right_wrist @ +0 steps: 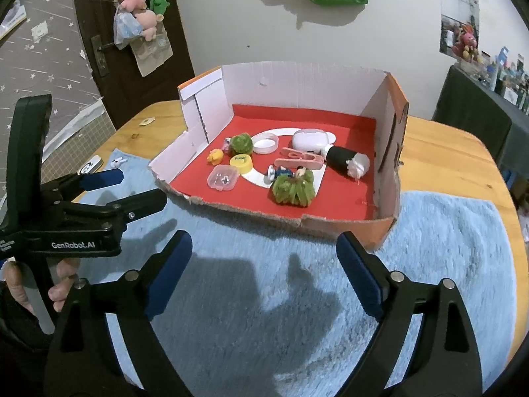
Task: Organize objects
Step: 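Withdraw both tools from the box back over the towel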
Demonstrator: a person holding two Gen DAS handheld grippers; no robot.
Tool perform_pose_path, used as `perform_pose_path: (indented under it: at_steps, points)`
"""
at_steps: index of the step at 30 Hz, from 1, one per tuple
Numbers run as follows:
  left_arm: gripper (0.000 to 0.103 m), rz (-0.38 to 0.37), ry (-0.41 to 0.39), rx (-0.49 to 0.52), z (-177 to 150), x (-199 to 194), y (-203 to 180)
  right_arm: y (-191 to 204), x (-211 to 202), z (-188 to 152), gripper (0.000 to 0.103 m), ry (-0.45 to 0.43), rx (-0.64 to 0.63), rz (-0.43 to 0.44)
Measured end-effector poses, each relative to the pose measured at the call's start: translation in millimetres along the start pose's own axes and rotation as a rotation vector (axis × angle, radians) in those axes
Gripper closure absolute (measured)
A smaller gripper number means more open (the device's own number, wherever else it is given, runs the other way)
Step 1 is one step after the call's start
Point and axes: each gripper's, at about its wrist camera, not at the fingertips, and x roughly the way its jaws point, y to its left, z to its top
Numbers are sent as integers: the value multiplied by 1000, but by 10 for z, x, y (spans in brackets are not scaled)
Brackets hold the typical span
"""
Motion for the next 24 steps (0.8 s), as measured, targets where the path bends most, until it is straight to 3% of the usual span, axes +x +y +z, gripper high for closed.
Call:
perform_pose_path:
  at_steps: [4, 12, 24]
  points:
    - [0, -1, 1, 8, -90, -6, -28, 6, 3, -75, 13, 6, 6, 0]
    - [0, 81, 35, 58, -285, 65, -161, -27, 55, -236, 13, 28, 30, -3]
    - [0, 75, 109, 38, -525, 207, -208, -62, 196, -494, 13, 58, 68, -22]
